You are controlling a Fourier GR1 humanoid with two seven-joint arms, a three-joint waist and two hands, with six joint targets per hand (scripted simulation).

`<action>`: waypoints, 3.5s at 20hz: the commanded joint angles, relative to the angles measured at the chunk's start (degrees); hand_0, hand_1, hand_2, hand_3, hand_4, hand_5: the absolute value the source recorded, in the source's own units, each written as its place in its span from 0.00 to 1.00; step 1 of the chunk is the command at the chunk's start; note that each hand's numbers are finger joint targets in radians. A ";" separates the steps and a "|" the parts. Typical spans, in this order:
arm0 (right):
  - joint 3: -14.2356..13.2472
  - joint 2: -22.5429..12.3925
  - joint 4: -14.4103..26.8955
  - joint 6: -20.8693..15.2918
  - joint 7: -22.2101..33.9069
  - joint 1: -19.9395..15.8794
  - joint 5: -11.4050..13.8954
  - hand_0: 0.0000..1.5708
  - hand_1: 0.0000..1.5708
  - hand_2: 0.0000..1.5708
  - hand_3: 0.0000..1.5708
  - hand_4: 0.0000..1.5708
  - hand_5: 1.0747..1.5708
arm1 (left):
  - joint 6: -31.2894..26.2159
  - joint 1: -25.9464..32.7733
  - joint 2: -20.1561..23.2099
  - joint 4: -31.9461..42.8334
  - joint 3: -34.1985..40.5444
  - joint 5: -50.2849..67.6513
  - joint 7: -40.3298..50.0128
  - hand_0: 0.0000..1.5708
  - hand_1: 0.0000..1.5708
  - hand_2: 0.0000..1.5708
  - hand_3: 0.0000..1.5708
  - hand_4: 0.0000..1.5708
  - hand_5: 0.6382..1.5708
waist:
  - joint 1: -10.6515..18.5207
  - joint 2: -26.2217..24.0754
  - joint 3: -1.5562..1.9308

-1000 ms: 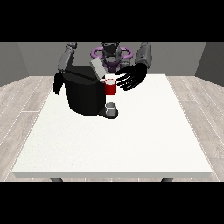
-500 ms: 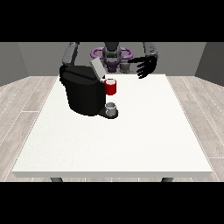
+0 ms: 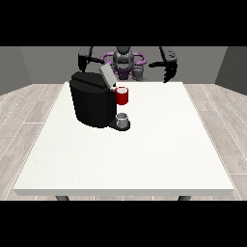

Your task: Insert the coffee pod into the coffee machine and close the lid

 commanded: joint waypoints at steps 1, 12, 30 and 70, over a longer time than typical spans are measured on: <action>4.94 2.34 -8.67 -1.14 6.03 0.76 2.05 0.00 0.00 0.00 0.00 0.18 1.00 | -0.66 6.18 -0.62 0.11 0.86 1.52 -0.07 0.00 0.00 0.00 0.00 0.21 1.00 | -1.15 -6.28 0.02; 10.66 0.96 -28.76 -9.32 12.51 -0.49 7.27 0.00 0.00 0.00 0.00 0.28 1.00 | -3.73 9.55 0.68 -9.83 -1.13 5.02 -1.26 0.00 0.00 0.00 0.00 0.12 1.00 | 2.08 3.55 0.10; 3.87 2.56 -14.63 -18.89 14.06 -18.35 10.70 0.00 0.00 0.00 0.00 0.22 1.00 | -3.98 13.01 -1.49 -25.68 -8.18 7.44 -1.17 0.00 0.00 0.00 0.00 0.18 1.00 | 9.84 14.93 0.12; -2.88 -0.15 7.77 -19.27 13.78 -45.28 12.72 0.00 0.00 0.00 0.00 0.28 1.00 | -3.54 5.42 1.77 -20.27 -6.12 12.54 -2.25 0.00 0.00 0.00 0.00 0.25 1.00 | 12.80 24.20 0.09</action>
